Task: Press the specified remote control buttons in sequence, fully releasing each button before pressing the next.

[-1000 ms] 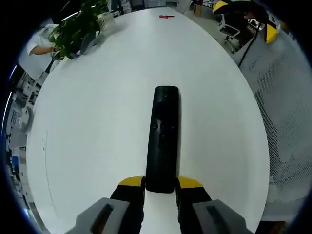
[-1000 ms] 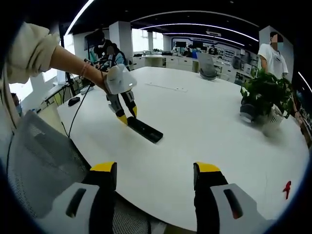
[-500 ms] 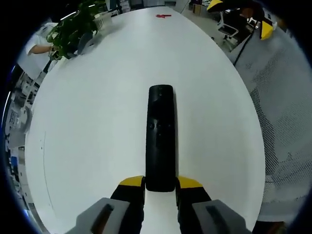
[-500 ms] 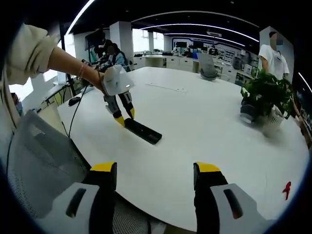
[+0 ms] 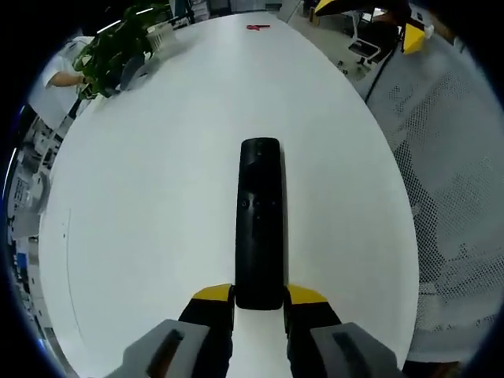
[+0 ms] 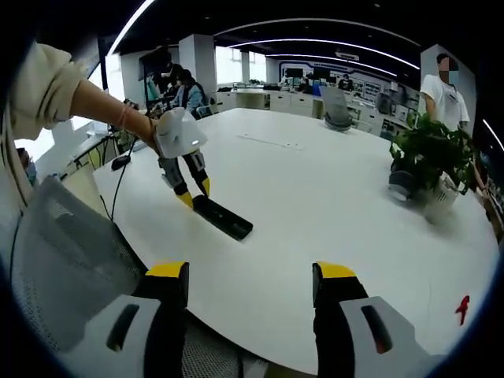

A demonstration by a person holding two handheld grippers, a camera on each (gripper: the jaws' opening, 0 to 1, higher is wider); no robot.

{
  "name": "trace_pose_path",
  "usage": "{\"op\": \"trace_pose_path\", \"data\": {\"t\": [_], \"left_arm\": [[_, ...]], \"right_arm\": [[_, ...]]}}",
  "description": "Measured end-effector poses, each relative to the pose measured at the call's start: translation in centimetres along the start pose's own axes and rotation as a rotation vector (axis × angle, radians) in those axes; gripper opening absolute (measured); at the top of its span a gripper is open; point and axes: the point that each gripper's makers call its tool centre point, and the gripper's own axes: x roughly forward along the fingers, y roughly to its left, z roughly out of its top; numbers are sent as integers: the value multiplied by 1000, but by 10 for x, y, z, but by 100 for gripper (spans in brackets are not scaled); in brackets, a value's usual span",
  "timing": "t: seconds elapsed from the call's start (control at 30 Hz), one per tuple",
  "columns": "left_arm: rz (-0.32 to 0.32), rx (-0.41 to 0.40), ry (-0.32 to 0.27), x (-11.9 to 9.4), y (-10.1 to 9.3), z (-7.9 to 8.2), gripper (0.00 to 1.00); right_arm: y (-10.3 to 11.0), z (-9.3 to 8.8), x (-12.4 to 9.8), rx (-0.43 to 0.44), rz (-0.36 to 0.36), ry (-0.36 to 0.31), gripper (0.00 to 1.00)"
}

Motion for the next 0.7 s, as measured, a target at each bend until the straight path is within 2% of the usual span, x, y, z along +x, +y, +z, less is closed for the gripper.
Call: {"op": "trace_pose_path", "data": {"t": [0.7], "left_arm": [[-7, -24, -33, -1, -30, 1, 24]], "right_arm": [[1, -1, 1, -18, 2, 10, 66]]}}
